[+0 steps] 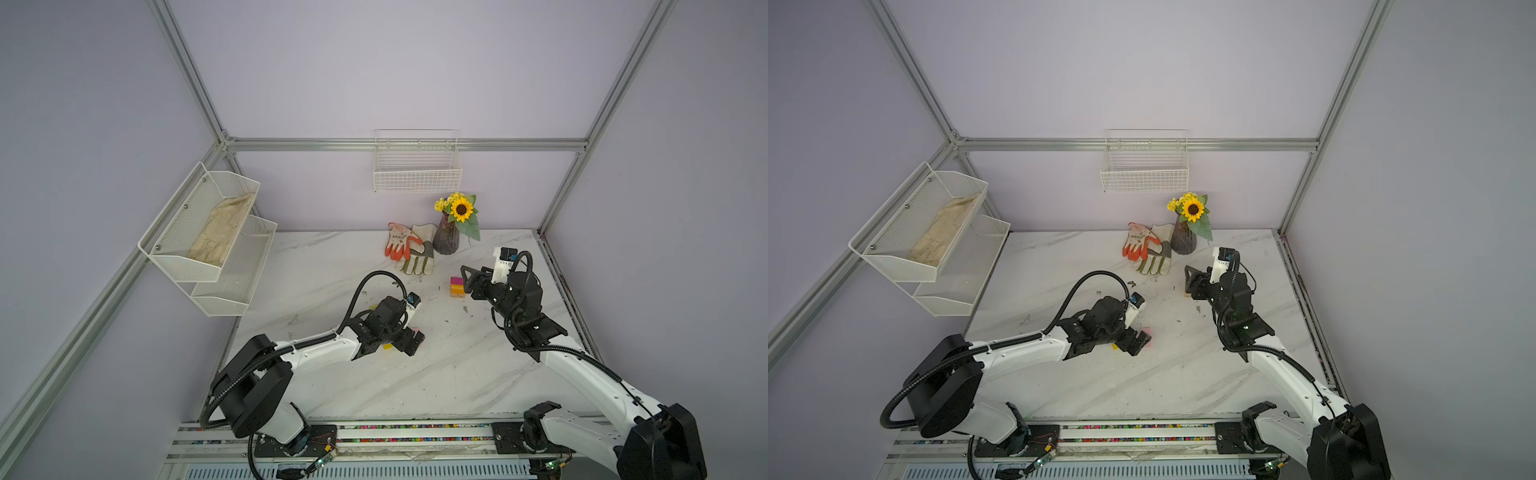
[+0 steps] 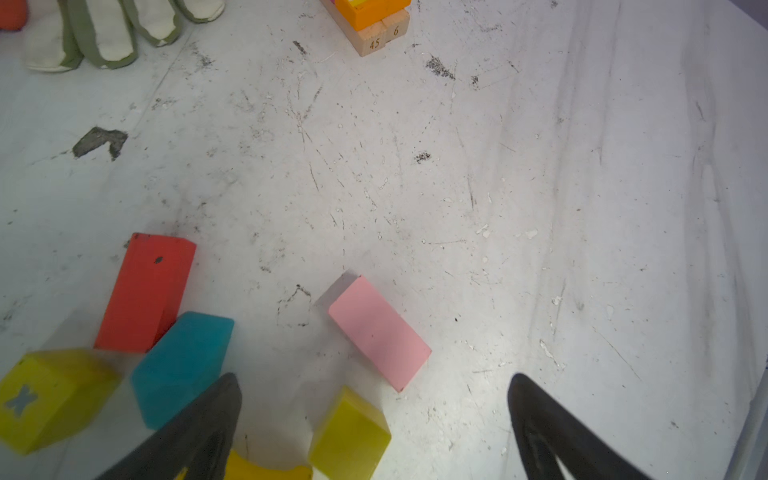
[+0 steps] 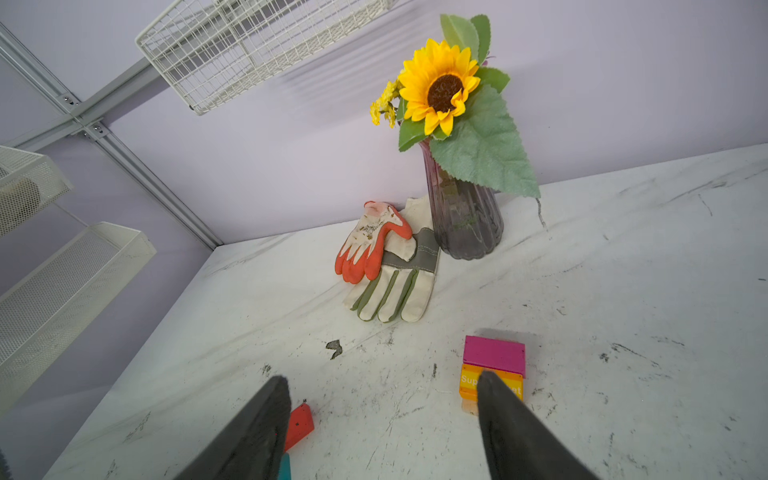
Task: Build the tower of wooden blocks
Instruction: 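Lower the left gripper over the pink block and close on it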
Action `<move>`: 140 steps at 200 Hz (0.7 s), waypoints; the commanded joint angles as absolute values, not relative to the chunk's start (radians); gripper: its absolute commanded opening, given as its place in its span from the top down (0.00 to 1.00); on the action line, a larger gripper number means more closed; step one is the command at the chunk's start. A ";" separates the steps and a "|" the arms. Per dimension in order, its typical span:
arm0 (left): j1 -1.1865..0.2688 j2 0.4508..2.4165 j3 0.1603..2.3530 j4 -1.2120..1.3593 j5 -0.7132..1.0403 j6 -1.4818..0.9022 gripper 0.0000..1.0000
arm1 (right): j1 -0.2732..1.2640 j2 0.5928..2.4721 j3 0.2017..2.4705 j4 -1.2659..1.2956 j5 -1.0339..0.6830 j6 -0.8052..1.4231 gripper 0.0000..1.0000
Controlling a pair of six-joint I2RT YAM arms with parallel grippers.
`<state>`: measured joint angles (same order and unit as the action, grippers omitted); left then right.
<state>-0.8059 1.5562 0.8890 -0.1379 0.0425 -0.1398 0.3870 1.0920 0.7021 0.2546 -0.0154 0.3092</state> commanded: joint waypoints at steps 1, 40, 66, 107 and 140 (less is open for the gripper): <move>-0.805 1.658 1.053 -0.189 0.122 -0.079 0.02 | 0.390 1.105 0.698 0.278 -0.001 0.316 0.28; -0.805 1.825 1.216 -0.311 0.179 -0.062 0.02 | 0.390 1.098 0.695 0.279 0.000 0.315 0.27; -0.805 1.854 1.232 -0.326 0.210 -0.053 0.02 | 0.391 1.103 0.693 0.285 -0.003 0.313 0.28; -0.811 1.870 1.247 -0.361 0.260 -0.048 0.02 | 0.391 1.112 0.697 0.279 -0.014 0.311 0.28; -0.848 1.855 1.228 -0.389 0.276 -0.036 0.03 | 0.390 1.086 0.694 0.269 -0.012 0.313 0.28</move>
<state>-0.8150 1.8690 1.1614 -0.3511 0.2291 -0.0650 0.3870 1.1122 0.7021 0.2539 -0.0151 0.3092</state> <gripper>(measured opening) 0.976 0.720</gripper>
